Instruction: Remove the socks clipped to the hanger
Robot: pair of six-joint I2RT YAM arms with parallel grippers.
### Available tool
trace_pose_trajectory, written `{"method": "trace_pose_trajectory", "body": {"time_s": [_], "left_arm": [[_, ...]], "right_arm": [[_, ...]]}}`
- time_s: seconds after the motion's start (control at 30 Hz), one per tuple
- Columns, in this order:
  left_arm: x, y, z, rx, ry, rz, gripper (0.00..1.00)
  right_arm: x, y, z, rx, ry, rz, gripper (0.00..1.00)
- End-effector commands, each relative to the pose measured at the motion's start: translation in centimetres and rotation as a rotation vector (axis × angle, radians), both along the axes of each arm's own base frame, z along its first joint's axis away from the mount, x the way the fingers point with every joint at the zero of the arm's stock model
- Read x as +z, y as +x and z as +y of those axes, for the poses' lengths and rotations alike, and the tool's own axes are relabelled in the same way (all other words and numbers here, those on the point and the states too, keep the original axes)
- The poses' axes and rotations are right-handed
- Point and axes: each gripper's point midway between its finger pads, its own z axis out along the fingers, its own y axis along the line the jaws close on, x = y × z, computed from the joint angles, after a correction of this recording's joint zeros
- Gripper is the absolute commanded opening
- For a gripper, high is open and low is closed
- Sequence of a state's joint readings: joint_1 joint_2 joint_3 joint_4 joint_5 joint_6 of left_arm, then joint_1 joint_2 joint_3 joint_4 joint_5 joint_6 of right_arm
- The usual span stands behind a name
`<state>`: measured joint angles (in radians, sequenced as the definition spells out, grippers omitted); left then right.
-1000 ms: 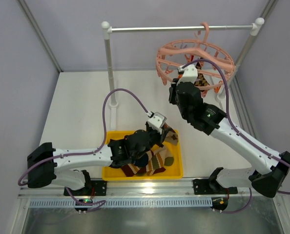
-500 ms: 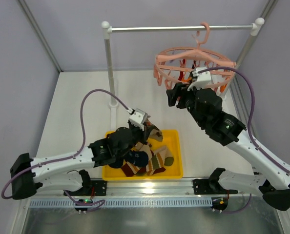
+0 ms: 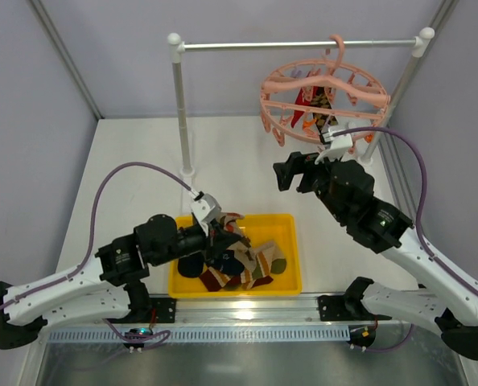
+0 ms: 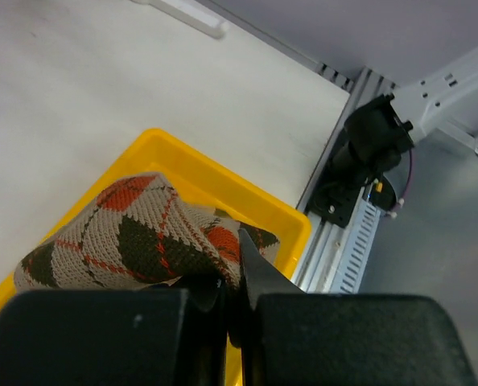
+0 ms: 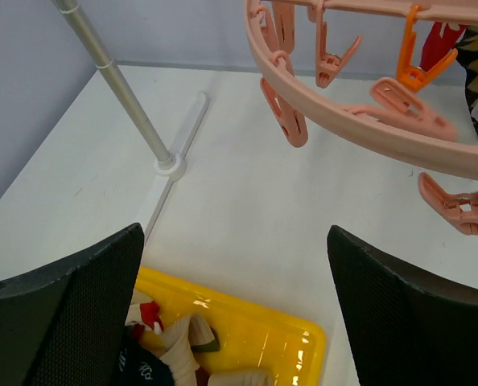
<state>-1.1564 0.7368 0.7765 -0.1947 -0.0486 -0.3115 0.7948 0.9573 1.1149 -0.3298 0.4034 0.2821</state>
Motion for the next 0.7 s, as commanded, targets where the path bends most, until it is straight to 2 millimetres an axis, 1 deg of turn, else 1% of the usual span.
{"method": "trace_pose_trajectory", "body": {"time_s": [0.0,0.03,0.07,0.13,0.17,0.2,0.27,0.3,0.33,0.37,0.4,0.43,0.47,0.5,0.53,0.57,0.6,0.63,0.67], "left_arm": [[-2.0,-2.8,0.0,-0.130,0.105,0.100,0.00],[-2.6,-2.7,0.1,-0.121,0.125,0.120,0.00],[-3.9,-2.8,0.0,-0.120,0.159,0.142,0.00],[-5.1,-2.6,-0.1,-0.092,0.187,0.166,0.00],[-6.5,-2.5,-0.1,-0.079,0.219,0.179,0.00],[-7.1,-1.6,0.2,-0.021,0.240,0.176,0.00],[-8.6,-1.0,0.5,0.028,0.279,0.195,0.00],[-9.9,-0.7,0.8,0.055,0.320,0.208,0.00],[-10.6,-0.1,1.1,0.097,0.342,0.208,0.00],[-11.3,0.4,1.3,0.132,0.359,0.211,0.00],[-12.4,0.7,1.6,0.163,0.383,0.225,0.00],[-13.9,1.3,2.2,0.215,0.442,0.234,0.00],[-14.6,1.6,2.4,0.243,0.468,0.243,0.02],[-15.3,1.8,2.6,0.277,0.489,0.266,0.11],[-16.5,2.1,2.8,0.303,0.535,0.280,0.60],[-17.1,2.4,3.0,0.336,0.559,0.284,0.85],[-17.4,2.6,3.0,0.361,0.565,0.300,0.99],[-17.8,2.8,3.0,0.384,0.591,0.307,1.00],[-17.6,3.7,3.5,0.445,0.603,0.289,1.00]], "right_arm": [[1.5,-1.0,-0.6,0.015,0.059,-0.042,0.95],[1.5,-1.2,-0.9,0.009,0.060,-0.045,0.95],[1.6,-1.4,-1.1,0.008,0.063,-0.049,0.95],[1.7,-1.9,-1.8,0.000,0.069,-0.057,0.95],[1.8,-2.0,-2.1,-0.002,0.066,-0.059,0.95],[1.8,-2.3,-2.4,-0.004,0.065,-0.061,0.95],[1.8,-2.5,-2.7,-0.006,0.061,-0.061,0.95],[1.7,-2.6,-2.7,-0.006,0.059,-0.061,0.95],[1.7,-2.7,-2.8,-0.003,0.059,-0.062,0.96],[1.6,-2.7,-2.9,-0.002,0.052,-0.063,1.00],[1.4,-2.8,-3.0,-0.005,0.048,-0.062,1.00],[1.5,-2.9,-3.2,-0.009,0.052,-0.068,1.00],[1.5,-2.9,-3.4,-0.015,0.050,-0.074,1.00],[1.4,-2.9,-3.5,-0.016,0.051,-0.076,0.99],[1.5,-3.0,-3.4,-0.010,0.053,-0.080,1.00],[1.5,-3.1,-3.4,-0.004,0.056,-0.083,1.00],[1.9,-3.3,-3.1,0.017,0.063,-0.087,1.00],[2.0,-3.5,-3.0,0.031,0.063,-0.091,1.00],[2.2,-3.6,-2.9,0.038,0.062,-0.094,1.00]]}}
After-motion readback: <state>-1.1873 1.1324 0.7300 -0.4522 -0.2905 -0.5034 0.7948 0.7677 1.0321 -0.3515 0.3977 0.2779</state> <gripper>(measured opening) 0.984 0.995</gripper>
